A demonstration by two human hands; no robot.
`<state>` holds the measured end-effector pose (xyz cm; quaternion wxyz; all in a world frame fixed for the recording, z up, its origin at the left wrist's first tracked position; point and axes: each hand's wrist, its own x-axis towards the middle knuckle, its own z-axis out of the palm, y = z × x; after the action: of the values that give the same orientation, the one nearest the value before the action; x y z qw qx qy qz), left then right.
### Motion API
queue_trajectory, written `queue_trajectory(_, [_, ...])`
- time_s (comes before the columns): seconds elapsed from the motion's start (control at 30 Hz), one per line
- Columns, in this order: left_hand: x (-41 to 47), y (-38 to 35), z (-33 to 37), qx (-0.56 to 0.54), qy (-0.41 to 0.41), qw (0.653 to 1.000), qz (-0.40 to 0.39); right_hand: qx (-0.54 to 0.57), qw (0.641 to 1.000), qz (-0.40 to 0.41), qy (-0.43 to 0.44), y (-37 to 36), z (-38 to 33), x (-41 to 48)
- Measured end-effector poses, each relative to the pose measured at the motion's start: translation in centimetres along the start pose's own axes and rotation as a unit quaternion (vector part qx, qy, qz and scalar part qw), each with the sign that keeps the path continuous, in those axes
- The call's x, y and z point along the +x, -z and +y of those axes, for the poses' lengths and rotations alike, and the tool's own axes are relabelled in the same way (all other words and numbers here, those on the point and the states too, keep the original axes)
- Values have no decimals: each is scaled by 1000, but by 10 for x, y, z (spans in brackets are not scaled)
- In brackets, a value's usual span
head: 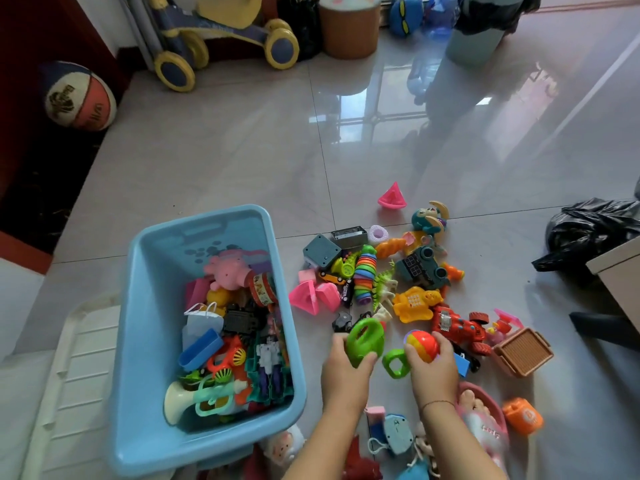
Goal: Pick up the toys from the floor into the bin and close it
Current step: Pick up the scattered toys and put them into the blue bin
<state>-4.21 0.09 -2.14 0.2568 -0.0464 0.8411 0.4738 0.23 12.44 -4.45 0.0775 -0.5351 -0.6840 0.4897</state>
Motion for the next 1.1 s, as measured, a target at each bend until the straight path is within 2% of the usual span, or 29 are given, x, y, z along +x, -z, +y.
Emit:
queue_trajectory(0.07, [-11, 32, 34, -77, -45, 994, 68, 60, 998, 5, 21, 2, -30, -13])
queue_trajectory(0.17, [-21, 94, 61, -128, -65, 961, 237, 144, 984, -69, 83, -7, -78, -42])
queue_trajectory(0.27, [-17, 148, 49, -141, -17, 923, 358, 136, 954, -215, 159, -22, -117, -73])
queue_trajectory(0.33, [-13, 167, 29, -145, 40, 904, 400, 85, 926, -317, 185, -29, -131, -87])
queue_trajectory(0.37, [-13, 171, 22, -149, 65, 896, 413, 57, 918, -339, 198, -31, -133, -90])
queue_trajectory(0.43, [-20, 163, 19, -134, 56, 883, 446, 32, 925, -317, 205, -29, -129, -86])
queue_trajectory(0.47, [-27, 153, 23, -118, 9, 881, 458, 33, 936, -291, 194, -25, -121, -79])
queue_trajectory(0.5, [-33, 138, 27, -100, -58, 884, 453, 23, 949, -259, 176, -20, -108, -70])
queue_trajectory(0.57, [-44, 96, 33, -45, -191, 902, 385, -27, 972, -190, 137, -4, -75, -47])
queue_trajectory(0.63, [-49, 50, 28, 22, -233, 936, 262, -95, 982, -128, 104, 13, -41, -23])
queue_trajectory(0.7, [-48, 12, 9, 99, -193, 967, 137, -161, 980, -82, 78, 27, -13, -1])
queue_trajectory(0.8, [-40, -20, -37, 204, -29, 978, -15, -257, 965, -43, 39, 43, 21, 22])
queue_trajectory(0.9, [-30, -29, -67, 242, 63, 968, -39, -337, 939, -48, 45, 47, 45, 33])
queue_trajectory(1.0, [-16, -38, -78, 278, 97, 956, -22, -440, 888, -54, 121, 39, 52, 44])
queue_trajectory(1.1, [0, -47, -89, 304, 116, 945, -22, -468, 860, -48, 199, 24, 62, 61])
